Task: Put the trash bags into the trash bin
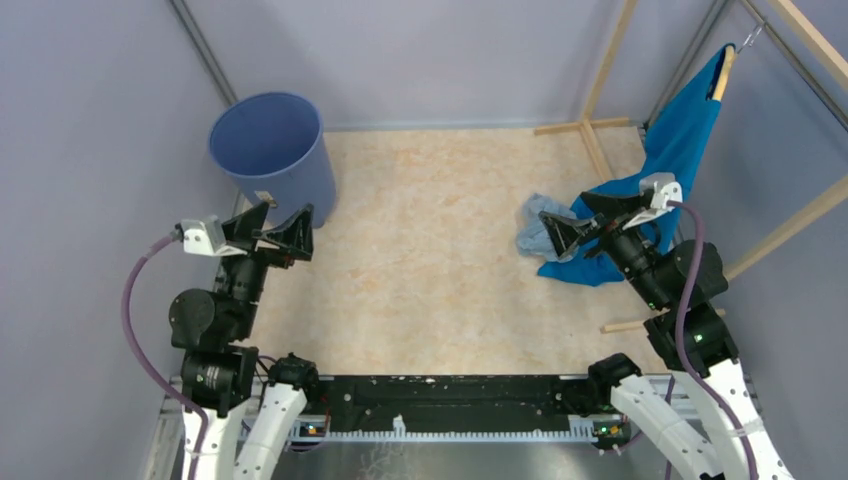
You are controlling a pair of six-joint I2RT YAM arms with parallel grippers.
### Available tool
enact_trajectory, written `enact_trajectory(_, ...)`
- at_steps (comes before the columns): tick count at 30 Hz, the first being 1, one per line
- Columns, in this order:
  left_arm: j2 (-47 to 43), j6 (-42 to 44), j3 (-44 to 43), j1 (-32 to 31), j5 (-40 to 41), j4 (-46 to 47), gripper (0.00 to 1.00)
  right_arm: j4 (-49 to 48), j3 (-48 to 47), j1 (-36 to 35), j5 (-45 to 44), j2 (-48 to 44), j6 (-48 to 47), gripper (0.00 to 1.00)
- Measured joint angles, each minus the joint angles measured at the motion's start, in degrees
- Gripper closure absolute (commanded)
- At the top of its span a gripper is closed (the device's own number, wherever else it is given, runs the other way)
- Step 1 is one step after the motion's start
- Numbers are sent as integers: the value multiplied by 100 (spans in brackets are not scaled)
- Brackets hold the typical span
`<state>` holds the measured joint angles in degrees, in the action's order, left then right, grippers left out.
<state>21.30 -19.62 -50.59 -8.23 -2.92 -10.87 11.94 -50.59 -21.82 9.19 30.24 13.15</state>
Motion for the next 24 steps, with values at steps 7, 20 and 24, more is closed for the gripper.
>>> enact_trajectory(7, 424, 2, 61, 0, -413, -177, 2, 50, 146, 0, -11, 162, 63, 1)
enact_trajectory(20, 1097, -262, 664, 0, -1296, -372, 2, 302, 791, 0, -509, 1021, 636, 1)
enact_trajectory(24, 929, -302, 1093, 0, -1307, -262, 2, 278, 1012, 0, -402, 1290, 643, 1)
